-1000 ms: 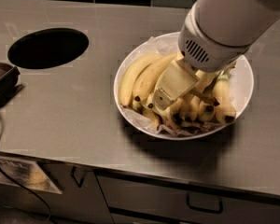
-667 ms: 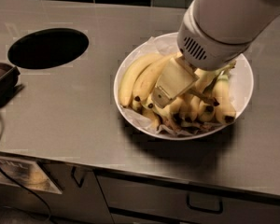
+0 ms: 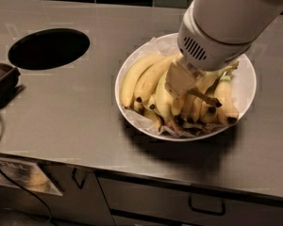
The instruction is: Pick banana from white bowl
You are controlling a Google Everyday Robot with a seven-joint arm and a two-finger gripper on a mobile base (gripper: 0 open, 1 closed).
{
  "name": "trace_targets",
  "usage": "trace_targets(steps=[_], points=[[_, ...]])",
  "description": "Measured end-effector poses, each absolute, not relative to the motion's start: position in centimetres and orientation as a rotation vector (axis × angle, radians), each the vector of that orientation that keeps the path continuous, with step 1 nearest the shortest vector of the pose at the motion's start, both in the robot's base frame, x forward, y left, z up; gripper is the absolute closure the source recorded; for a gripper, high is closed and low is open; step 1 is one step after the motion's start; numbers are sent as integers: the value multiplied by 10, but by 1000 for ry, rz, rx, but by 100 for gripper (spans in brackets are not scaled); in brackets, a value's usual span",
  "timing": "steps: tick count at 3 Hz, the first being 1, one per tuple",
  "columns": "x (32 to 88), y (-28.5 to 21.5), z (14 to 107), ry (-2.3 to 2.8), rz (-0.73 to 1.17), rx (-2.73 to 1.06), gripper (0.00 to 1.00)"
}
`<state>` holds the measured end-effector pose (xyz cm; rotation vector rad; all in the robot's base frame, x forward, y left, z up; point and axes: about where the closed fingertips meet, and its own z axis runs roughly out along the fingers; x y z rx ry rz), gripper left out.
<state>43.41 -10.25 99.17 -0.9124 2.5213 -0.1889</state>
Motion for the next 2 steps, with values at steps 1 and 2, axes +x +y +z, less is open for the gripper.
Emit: trace_targets(steps=[1,2], points=[[434,-102,992,2521,-189,-912,52],[434,-102,992,2521,-189,-912,51]])
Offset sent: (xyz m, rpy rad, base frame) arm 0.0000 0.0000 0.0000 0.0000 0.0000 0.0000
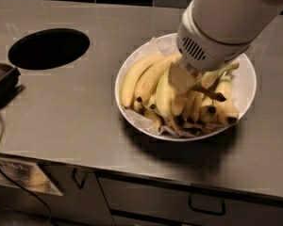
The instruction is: Pick banana from white bowl
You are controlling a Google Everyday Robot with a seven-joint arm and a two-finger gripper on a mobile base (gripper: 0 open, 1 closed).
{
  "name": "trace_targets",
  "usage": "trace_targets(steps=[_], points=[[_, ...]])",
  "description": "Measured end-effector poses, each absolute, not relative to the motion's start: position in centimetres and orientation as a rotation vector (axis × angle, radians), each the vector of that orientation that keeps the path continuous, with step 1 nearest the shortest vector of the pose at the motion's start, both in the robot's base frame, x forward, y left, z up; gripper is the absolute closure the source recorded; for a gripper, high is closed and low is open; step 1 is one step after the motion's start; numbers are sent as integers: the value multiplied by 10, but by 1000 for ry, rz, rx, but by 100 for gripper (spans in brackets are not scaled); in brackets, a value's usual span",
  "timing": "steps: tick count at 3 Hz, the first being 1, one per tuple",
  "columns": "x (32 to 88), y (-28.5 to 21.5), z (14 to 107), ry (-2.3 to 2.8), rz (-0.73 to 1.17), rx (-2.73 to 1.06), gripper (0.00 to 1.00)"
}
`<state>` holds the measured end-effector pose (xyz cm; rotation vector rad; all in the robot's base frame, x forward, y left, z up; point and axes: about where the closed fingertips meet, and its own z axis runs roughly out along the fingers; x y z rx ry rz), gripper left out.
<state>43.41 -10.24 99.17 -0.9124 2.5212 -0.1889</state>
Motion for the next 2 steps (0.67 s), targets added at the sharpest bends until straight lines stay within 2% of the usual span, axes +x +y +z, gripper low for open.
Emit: trace_targets(steps=[1,2], points=[[434,-102,992,2521,-189,-912,60],[429,-99,1007,2461,-163,-954,79]])
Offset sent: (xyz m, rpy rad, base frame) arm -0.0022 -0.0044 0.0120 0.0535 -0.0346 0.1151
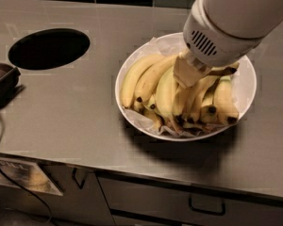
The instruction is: Pick banana from white bowl
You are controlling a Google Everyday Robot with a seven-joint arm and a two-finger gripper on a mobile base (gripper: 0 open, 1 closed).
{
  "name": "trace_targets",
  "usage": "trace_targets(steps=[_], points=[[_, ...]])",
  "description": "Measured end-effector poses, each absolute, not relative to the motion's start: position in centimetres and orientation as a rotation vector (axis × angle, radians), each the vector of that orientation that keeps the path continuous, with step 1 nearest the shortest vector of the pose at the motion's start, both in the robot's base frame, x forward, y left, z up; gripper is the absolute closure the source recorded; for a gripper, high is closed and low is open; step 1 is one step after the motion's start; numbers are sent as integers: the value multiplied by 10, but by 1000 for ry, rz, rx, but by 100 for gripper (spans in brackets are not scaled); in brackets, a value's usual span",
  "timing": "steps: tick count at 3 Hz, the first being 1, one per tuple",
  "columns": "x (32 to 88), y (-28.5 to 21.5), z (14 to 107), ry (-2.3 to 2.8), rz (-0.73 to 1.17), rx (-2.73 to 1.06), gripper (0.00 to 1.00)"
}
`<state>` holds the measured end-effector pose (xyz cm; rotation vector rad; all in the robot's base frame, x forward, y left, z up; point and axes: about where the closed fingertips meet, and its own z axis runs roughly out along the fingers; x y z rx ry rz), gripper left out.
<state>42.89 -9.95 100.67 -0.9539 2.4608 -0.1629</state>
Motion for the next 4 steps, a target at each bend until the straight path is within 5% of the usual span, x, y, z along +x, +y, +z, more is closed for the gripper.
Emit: trace_targets(steps=[2,4], points=[[423,-106,1025,2396,-130,-1042,100],[442,-187,1069,2254,175,-1101,100]])
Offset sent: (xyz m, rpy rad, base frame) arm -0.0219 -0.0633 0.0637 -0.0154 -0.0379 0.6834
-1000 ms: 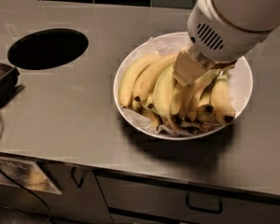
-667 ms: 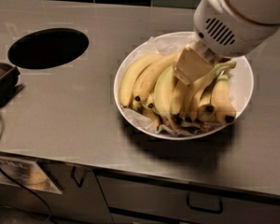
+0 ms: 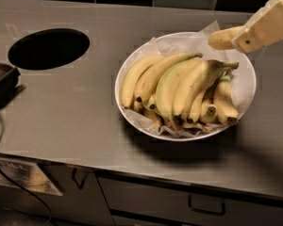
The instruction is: Pick banana from white bowl
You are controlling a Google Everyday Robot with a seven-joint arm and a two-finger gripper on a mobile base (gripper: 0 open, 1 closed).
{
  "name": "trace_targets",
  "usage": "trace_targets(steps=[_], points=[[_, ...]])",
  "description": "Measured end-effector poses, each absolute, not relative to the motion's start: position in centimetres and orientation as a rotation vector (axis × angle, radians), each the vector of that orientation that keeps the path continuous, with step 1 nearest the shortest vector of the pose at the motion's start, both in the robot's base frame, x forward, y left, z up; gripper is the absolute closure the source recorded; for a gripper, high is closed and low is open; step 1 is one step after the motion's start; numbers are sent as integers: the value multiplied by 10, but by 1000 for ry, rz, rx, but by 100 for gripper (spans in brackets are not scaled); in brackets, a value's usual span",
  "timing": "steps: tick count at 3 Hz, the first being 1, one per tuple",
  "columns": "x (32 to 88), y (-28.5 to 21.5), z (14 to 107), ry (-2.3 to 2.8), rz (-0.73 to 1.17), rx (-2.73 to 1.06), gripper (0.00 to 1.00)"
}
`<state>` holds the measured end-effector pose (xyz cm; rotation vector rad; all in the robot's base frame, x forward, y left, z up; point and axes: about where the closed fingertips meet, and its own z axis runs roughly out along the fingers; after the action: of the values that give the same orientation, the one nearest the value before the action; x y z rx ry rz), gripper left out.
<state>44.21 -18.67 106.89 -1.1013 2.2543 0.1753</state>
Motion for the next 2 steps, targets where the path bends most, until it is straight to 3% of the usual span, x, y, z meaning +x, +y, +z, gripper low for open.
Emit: trace_targets(steps=[2], points=[[441,-171,1088,2145,241,-1194,100]])
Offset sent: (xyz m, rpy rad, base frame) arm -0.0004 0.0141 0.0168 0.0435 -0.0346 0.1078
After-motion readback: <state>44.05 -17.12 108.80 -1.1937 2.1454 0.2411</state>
